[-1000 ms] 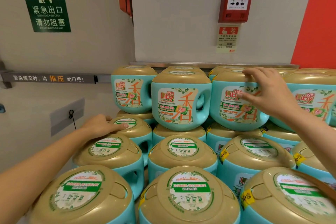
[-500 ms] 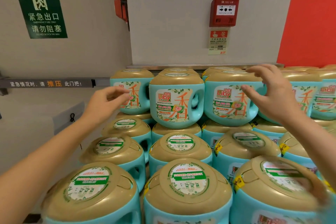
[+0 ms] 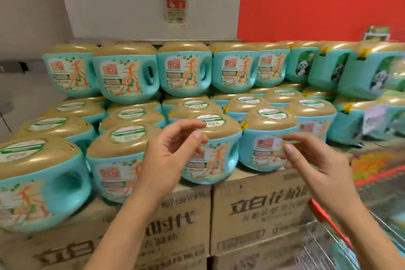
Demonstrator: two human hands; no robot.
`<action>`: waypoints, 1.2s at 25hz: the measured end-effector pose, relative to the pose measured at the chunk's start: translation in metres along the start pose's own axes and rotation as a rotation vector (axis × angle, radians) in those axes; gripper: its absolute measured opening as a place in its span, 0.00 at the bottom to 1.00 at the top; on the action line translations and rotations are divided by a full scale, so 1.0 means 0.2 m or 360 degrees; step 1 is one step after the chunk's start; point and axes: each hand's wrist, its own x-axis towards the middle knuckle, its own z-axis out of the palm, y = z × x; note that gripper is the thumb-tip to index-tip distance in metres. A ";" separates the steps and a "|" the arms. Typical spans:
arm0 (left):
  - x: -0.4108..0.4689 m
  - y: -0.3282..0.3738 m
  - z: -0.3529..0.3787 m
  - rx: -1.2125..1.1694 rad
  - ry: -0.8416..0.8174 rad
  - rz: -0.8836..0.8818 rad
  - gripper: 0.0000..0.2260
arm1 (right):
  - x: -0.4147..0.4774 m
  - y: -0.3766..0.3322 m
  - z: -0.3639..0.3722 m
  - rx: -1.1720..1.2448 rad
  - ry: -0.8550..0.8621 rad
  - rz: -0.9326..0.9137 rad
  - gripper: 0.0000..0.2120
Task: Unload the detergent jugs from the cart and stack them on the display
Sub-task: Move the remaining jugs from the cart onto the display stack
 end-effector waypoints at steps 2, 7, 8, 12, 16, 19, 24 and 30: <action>-0.20 -0.07 0.27 -0.0132 -0.0023 -0.0194 0.07 | -0.31 0.11 -0.22 0.0038 0.0070 0.0243 0.07; -0.68 -0.18 0.86 -0.0185 -0.0358 -0.0589 0.08 | -0.95 0.25 -0.67 -0.0029 0.0237 0.0756 0.05; -0.75 -0.20 0.94 -0.0189 -0.0444 -0.0636 0.07 | -1.03 0.27 -0.73 -0.0036 0.0260 0.0825 0.05; -0.93 -0.30 1.27 -0.0219 -0.0736 -0.0809 0.07 | -1.27 0.36 -0.96 -0.0071 0.0394 0.1065 0.03; -0.94 -0.44 1.56 -0.0227 -0.0933 -0.0910 0.08 | -1.33 0.52 -1.15 -0.0077 0.0510 0.1200 0.11; -0.88 -0.51 1.79 -0.0237 -0.1062 -0.0933 0.08 | -1.29 0.65 -1.32 -0.0063 0.0579 0.1247 0.12; -0.76 -0.58 2.23 -0.0207 -0.1163 -0.0893 0.09 | -1.21 0.90 -1.63 -0.0123 0.0735 0.1314 0.10; -0.63 -0.77 2.88 0.0125 -0.1237 -0.0885 0.07 | -1.03 1.47 -2.09 -0.0142 0.0546 0.1362 0.07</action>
